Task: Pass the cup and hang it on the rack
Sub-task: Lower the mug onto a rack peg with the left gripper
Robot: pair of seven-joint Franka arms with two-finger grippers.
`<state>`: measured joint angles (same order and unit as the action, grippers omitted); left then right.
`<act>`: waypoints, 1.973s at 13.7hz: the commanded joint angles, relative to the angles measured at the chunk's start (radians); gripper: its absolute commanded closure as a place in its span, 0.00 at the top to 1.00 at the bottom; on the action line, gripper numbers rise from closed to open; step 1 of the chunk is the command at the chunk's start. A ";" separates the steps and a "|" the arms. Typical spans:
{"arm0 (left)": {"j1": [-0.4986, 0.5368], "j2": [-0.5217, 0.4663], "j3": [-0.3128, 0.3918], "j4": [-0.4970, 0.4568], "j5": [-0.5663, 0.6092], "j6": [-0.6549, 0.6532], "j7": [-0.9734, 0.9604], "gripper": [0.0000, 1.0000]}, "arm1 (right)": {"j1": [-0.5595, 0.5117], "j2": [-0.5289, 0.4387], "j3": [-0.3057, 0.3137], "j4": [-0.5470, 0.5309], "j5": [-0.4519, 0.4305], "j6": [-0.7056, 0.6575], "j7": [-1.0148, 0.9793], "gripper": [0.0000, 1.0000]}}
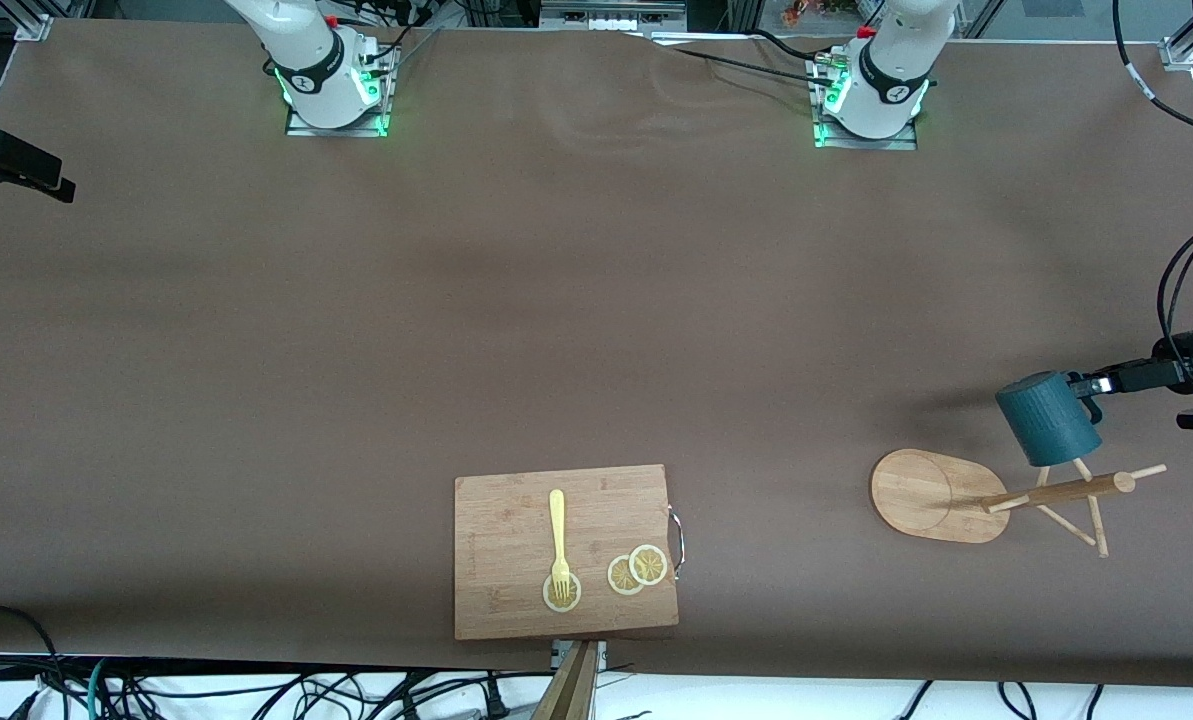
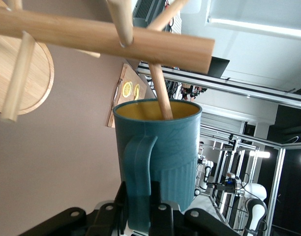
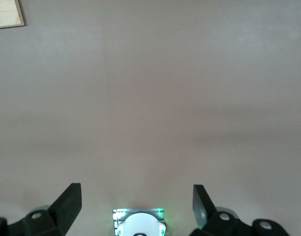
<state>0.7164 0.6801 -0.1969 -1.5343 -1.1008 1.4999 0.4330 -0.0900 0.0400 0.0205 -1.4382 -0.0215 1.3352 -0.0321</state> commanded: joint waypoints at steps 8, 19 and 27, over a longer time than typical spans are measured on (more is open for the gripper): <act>-0.005 0.053 0.002 0.082 -0.017 0.052 -0.129 0.00 | -0.011 -0.006 0.002 -0.002 0.017 0.006 -0.018 1.00; -0.005 0.053 0.013 0.103 0.030 0.123 -0.137 1.00 | -0.011 -0.006 0.002 -0.002 0.018 0.006 -0.018 1.00; -0.009 -0.034 0.014 0.296 0.384 0.007 -0.163 1.00 | -0.010 -0.006 0.002 -0.002 0.023 0.007 -0.017 1.00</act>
<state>0.7191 0.6955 -0.1842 -1.2645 -0.7907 1.5519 0.2943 -0.0900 0.0400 0.0206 -1.4382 -0.0154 1.3357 -0.0330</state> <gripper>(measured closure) 0.000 0.000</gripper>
